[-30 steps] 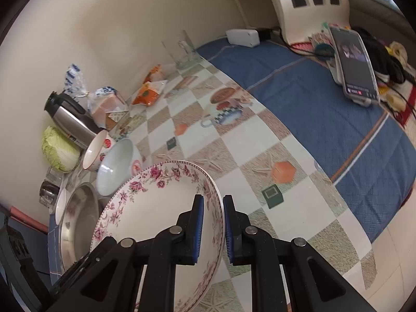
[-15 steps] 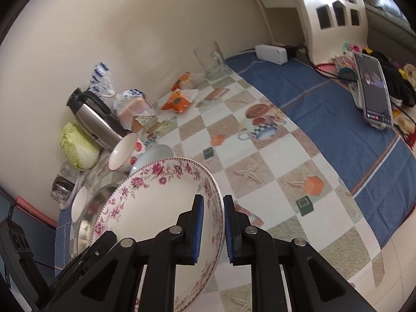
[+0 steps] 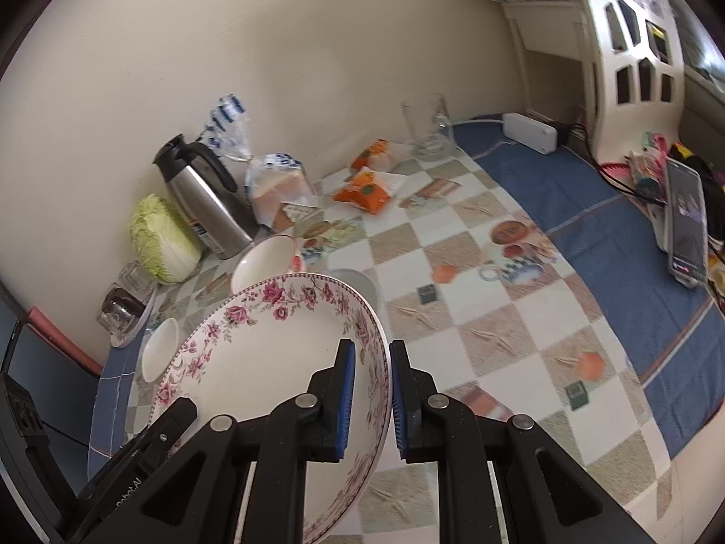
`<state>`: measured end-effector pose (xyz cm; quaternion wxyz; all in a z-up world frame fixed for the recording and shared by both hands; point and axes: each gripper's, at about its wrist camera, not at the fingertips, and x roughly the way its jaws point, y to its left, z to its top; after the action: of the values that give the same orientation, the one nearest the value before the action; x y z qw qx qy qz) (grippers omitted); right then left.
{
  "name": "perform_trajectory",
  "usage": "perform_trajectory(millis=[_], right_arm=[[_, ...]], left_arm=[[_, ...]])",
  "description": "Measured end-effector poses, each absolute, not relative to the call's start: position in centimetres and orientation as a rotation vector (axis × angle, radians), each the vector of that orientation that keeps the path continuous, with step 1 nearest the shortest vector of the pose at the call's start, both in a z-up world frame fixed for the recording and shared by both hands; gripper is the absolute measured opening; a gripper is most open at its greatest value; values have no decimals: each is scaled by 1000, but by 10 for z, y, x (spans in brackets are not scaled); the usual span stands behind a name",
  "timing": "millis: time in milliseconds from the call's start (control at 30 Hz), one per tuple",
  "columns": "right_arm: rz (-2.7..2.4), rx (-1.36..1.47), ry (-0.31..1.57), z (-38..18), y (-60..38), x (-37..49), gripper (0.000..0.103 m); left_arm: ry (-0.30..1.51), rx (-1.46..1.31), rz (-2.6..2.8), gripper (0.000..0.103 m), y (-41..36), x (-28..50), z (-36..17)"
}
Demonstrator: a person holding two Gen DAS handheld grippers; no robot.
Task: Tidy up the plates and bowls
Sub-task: 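Carry the pink-floral plate with both tools over the steel basin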
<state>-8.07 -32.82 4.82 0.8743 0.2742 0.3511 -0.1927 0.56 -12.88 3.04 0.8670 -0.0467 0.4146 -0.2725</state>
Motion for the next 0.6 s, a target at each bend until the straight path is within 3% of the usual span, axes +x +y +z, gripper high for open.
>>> perform_trajectory(millis=[600], right_arm=[[-237, 504, 738, 61, -266, -13, 16]], left_arm=[[847, -220, -414, 18, -51, 47, 39]])
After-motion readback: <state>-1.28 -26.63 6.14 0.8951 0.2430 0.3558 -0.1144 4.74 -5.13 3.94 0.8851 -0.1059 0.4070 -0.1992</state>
